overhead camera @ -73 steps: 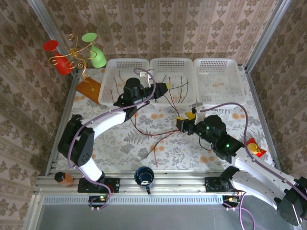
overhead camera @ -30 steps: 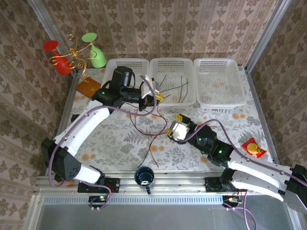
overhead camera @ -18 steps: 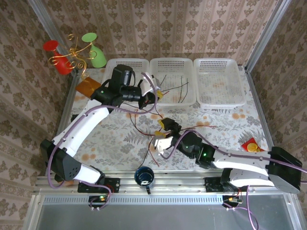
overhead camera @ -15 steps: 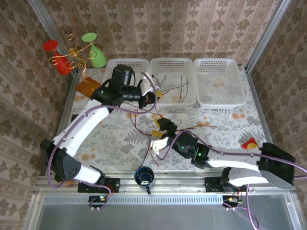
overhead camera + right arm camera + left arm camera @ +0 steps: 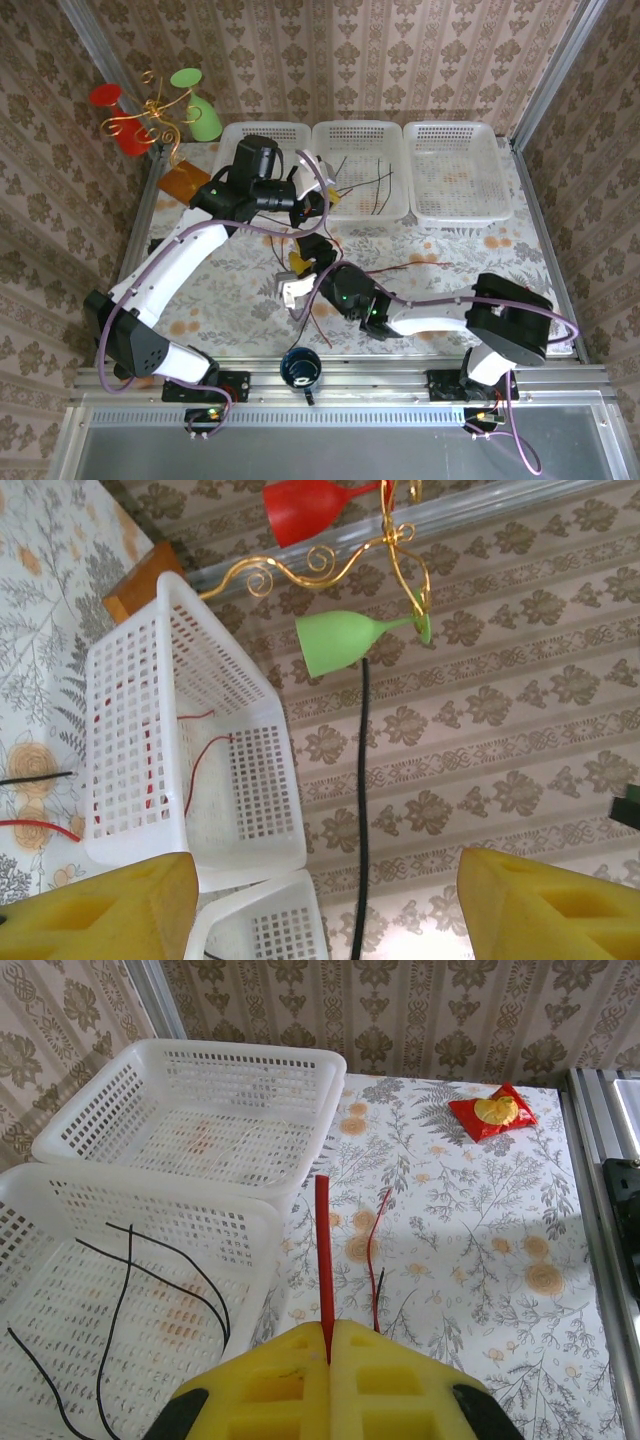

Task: Untangle the cables
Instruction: Untie the cable.

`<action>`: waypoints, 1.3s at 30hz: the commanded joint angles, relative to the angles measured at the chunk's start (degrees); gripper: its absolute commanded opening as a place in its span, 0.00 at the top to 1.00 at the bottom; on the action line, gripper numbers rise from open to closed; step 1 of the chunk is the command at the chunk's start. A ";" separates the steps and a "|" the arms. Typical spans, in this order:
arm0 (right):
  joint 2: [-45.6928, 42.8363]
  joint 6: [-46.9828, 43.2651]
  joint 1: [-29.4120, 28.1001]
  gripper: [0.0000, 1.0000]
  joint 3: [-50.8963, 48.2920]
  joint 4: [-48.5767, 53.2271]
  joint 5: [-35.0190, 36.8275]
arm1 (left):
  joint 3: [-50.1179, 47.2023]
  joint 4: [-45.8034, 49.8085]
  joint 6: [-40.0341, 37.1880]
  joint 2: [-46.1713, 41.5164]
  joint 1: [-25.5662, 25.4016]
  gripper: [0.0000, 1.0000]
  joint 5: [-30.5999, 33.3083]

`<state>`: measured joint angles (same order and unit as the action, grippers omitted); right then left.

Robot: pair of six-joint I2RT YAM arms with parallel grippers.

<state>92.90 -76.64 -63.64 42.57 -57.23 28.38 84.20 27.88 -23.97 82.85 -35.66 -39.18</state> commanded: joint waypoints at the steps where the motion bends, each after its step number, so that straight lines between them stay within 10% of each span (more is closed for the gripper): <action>1: 3.91 -2.01 -0.08 0.29 3.93 -7.35 5.06 | 0.21 -0.25 1.14 -2.34 -0.15 1.00 -0.24; 16: 14.06 -4.90 0.84 0.32 12.03 -13.98 14.63 | -0.87 -0.64 1.82 -3.91 0.06 1.00 0.59; 28: 10.23 -5.30 0.66 1.00 9.53 -11.21 12.21 | -0.82 -1.48 2.02 -3.35 0.83 1.00 0.45; 39: -4.26 1.63 -1.64 1.00 -3.31 -12.66 2.24 | 2.38 -5.01 5.17 -1.42 7.02 1.00 -1.16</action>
<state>92.55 -78.00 -64.42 40.71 -67.31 34.15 84.16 25.71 -21.15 80.60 -30.02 -39.20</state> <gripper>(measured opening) 0.067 0.049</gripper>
